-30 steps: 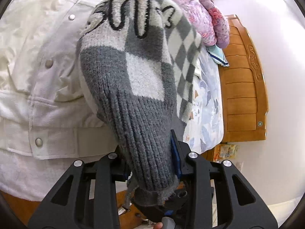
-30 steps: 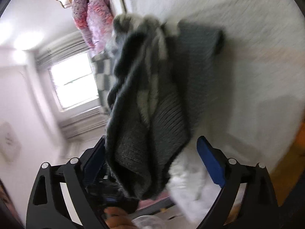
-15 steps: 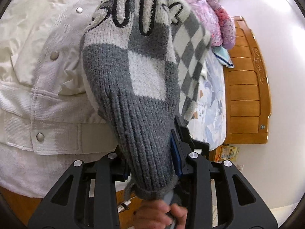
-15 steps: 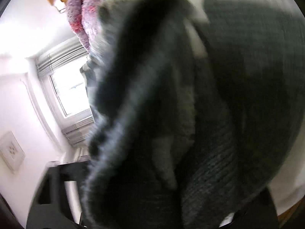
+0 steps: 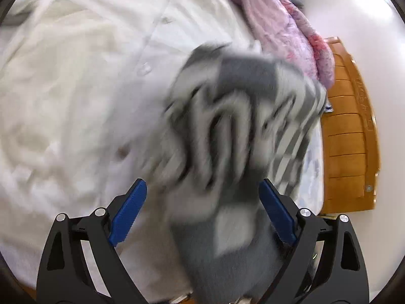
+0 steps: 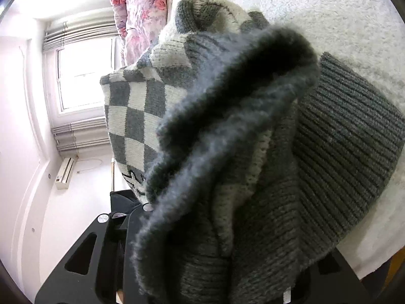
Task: Fold large clothes
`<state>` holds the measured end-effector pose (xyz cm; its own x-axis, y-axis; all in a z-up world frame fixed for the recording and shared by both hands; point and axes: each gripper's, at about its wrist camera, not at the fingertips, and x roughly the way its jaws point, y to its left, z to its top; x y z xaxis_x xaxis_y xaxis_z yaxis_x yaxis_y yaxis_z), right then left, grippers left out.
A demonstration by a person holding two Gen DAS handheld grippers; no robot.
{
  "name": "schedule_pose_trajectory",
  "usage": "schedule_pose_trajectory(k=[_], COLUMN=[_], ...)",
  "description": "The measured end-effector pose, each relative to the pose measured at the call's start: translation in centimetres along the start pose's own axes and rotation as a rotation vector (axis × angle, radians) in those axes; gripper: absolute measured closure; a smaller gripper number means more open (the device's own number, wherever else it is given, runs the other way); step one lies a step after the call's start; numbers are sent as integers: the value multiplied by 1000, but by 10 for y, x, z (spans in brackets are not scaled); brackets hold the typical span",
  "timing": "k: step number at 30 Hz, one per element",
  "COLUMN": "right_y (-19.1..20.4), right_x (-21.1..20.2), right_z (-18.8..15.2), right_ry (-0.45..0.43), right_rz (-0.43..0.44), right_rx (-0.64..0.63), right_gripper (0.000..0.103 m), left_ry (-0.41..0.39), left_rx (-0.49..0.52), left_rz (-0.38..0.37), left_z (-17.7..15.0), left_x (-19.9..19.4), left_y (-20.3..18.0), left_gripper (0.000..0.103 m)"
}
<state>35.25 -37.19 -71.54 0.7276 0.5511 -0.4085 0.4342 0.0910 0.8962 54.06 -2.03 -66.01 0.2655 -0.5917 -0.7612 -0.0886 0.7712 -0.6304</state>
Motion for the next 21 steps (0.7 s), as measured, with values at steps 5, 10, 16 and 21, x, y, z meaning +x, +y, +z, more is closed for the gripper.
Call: schedule_pose_trajectory(k=[5,10,16,21], right_y=[32,62,131,193], right_x=[29,43,35,3], right_z=[23,23,18,34], right_ry=[19,18,17,-21], right_rz=[-39,-127,-255,-250], right_rx=[-25,-113,-387,-590], right_gripper=[69,69,72,73], left_ry=[-30,-97,-169,-221], left_rx=[101,113,166,123], left_rz=[129,156,218,138], left_z=[32,29,13,0], left_x=[51,55,27,10], left_y=[-21,-18,-45,-68], left_gripper=[3,10,43,47])
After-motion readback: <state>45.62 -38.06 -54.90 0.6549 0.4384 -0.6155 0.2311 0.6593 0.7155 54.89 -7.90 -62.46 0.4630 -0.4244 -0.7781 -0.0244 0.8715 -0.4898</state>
